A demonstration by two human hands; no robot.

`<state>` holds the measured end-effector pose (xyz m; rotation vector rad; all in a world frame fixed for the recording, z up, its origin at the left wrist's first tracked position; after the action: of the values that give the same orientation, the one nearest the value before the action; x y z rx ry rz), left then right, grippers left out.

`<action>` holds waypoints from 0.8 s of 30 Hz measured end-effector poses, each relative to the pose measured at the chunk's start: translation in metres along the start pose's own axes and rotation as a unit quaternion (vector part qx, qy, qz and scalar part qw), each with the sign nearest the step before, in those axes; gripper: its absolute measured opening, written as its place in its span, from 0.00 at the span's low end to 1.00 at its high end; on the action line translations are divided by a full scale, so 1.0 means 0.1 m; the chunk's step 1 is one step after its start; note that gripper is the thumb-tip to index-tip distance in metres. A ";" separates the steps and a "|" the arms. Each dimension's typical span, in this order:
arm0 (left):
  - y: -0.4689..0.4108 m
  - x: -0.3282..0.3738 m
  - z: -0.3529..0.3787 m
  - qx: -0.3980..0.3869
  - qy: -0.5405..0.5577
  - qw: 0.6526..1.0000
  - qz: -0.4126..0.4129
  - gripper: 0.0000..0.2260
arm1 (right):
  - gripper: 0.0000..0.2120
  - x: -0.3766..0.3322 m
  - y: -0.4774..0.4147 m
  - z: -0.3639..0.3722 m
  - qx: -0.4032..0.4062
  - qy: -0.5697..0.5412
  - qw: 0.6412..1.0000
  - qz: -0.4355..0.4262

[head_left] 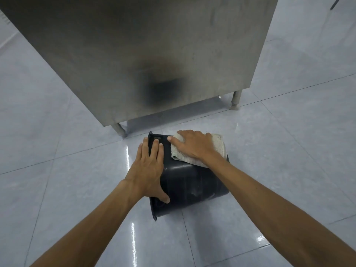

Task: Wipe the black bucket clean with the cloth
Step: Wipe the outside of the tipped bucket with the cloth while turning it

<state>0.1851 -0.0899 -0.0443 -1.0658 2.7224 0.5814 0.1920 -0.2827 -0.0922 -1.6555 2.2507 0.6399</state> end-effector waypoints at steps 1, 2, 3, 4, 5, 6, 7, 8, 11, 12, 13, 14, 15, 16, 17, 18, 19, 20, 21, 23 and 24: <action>-0.01 0.00 -0.01 0.003 -0.009 1.000 0.003 0.68 | 0.41 0.00 -0.01 0.00 -0.001 0.001 1.000 -0.001; -0.01 -0.01 -0.01 0.004 -0.016 1.000 0.006 0.68 | 0.41 0.00 -0.02 0.00 -0.003 0.002 1.000 -0.001; -0.01 -0.01 -0.01 0.005 -0.019 1.000 0.010 0.67 | 0.40 0.00 -0.02 0.00 -0.004 0.002 1.000 0.000; -0.02 -0.02 -0.02 0.009 -0.020 1.000 0.015 0.67 | 0.40 0.00 -0.03 -0.01 -0.005 -0.001 1.000 0.001; -0.02 -0.03 -0.02 0.016 -0.022 0.999 0.021 0.66 | 0.40 0.01 -0.04 -0.02 -0.007 -0.003 1.000 0.003; -0.02 -0.03 -0.03 0.023 -0.025 0.999 0.026 0.66 | 0.40 0.01 -0.05 -0.04 -0.010 -0.006 1.000 0.005; -0.02 -0.03 -0.04 0.028 -0.027 0.999 0.031 0.65 | 0.40 0.01 -0.06 -0.06 -0.017 -0.008 1.000 0.008; -0.02 -0.02 -0.04 0.031 -0.025 0.999 0.032 0.65 | 0.40 0.02 -0.08 -0.07 -0.025 -0.008 1.000 0.011; 0.04 0.06 0.02 0.046 -0.019 0.998 0.027 0.64 | 0.41 0.02 -0.16 -0.10 -0.049 -0.007 0.998 0.026; 0.08 0.09 0.06 0.049 -0.022 0.998 0.025 0.64 | 0.41 0.01 -0.19 -0.11 -0.057 -0.007 0.998 0.031; 0.12 0.12 0.09 0.051 -0.026 0.998 0.022 0.64 | 0.42 0.01 -0.22 -0.11 -0.061 -0.007 0.997 0.036; 0.16 0.15 0.13 0.054 -0.031 0.998 0.017 0.64 | 0.42 0.01 -0.23 -0.11 -0.064 -0.007 0.997 0.040; 0.20 0.18 0.16 0.056 -0.035 0.998 0.013 0.64 | 0.42 0.02 -0.23 -0.11 -0.066 -0.010 0.997 0.043; 0.24 0.19 0.18 0.057 -0.038 0.998 0.011 0.64 | 0.43 0.02 -0.23 -0.11 -0.069 -0.014 0.997 0.043; 0.28 0.19 0.19 0.060 -0.038 0.997 0.010 0.64 | 0.43 0.01 -0.21 -0.10 -0.072 -0.018 0.996 0.043; 0.31 0.18 0.21 0.065 -0.034 0.997 0.011 0.64 | 0.43 0.00 -0.20 -0.09 -0.076 -0.020 0.996 0.043; 0.34 0.18 0.22 0.069 -0.030 0.997 0.012 0.63 | 0.43 -0.01 -0.19 -0.09 -0.081 -0.021 0.996 0.043; 0.36 0.18 0.23 0.072 -0.028 0.997 0.014 0.64 | 0.43 -0.02 -0.18 -0.09 -0.087 -0.021 0.995 0.046; 0.38 0.18 0.23 0.069 -0.030 0.997 0.017 0.64 | 0.43 -0.03 -0.18 -0.09 -0.094 -0.019 0.994 0.048; 0.42 0.17 0.22 0.058 -0.030 0.998 0.015 0.65 | 0.43 -0.06 -0.19 -0.10 -0.107 -0.012 0.993 0.046; 0.42 0.16 0.21 0.055 -0.029 0.998 0.011 0.65 | 0.42 -0.08 -0.19 -0.10 -0.116 -0.011 0.992 0.044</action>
<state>0.1445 -0.0626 -0.0558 -0.9777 2.6859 0.4510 0.2131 -0.2859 -0.0836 -1.6473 2.3187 0.9693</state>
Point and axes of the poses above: each hand's wrist, its own y-axis away from the middle knuckle, its own z-axis out of the palm, x = y × z, the point moved 1 cm from there along -y, towards the middle knuckle, and after that the axes turned 3 degrees about -y, right-handed, at the moved point
